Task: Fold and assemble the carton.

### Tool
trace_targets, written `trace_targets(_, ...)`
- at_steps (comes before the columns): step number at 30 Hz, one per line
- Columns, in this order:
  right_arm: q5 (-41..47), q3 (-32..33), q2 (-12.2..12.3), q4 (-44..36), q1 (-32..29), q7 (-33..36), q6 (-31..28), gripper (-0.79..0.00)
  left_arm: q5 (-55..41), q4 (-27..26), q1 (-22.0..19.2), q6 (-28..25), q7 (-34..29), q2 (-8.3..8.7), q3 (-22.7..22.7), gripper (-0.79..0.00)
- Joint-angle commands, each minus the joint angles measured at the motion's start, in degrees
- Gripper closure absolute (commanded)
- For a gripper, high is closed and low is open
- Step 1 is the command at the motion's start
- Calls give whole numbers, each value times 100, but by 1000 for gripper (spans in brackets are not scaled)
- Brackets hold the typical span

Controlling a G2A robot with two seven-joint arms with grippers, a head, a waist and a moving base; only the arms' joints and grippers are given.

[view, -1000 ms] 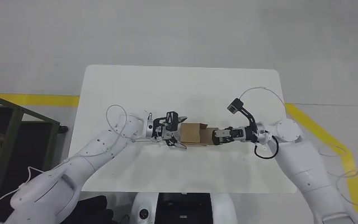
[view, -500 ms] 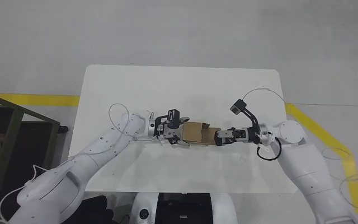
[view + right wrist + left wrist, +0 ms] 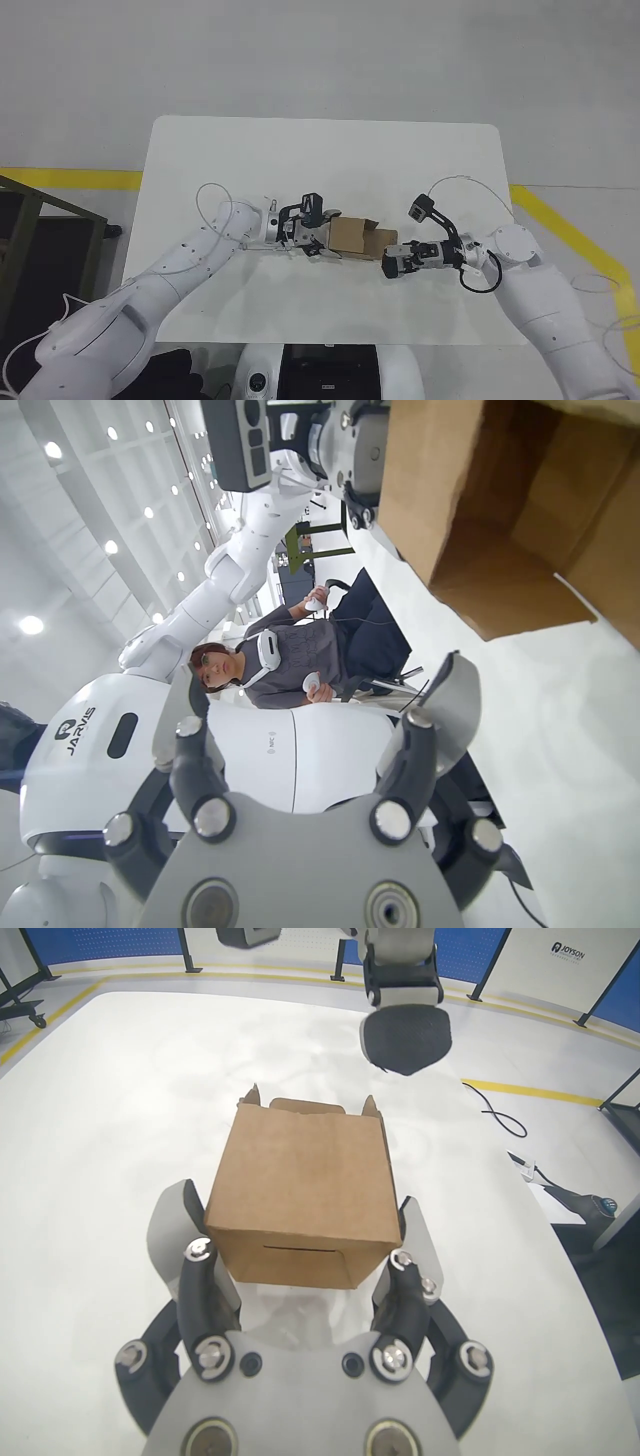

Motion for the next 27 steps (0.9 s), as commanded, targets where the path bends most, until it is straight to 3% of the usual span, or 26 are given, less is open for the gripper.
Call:
trace_targets(1, -65, -112, -25, 162, 32, -14, 49, 0, 4, 14, 3, -11, -5, -9, -12, -628)
trace_targets(13, -342, -566, -204, 958, 359, -533, 0, 0, 41, 63, 42, -62, 13, -41, -106, -606)
trace_targets(27, -644, -835, -363, 1253, 712, -1019, -110, 0, 86, 20, 93, -159, -16, -62, -209, -665)
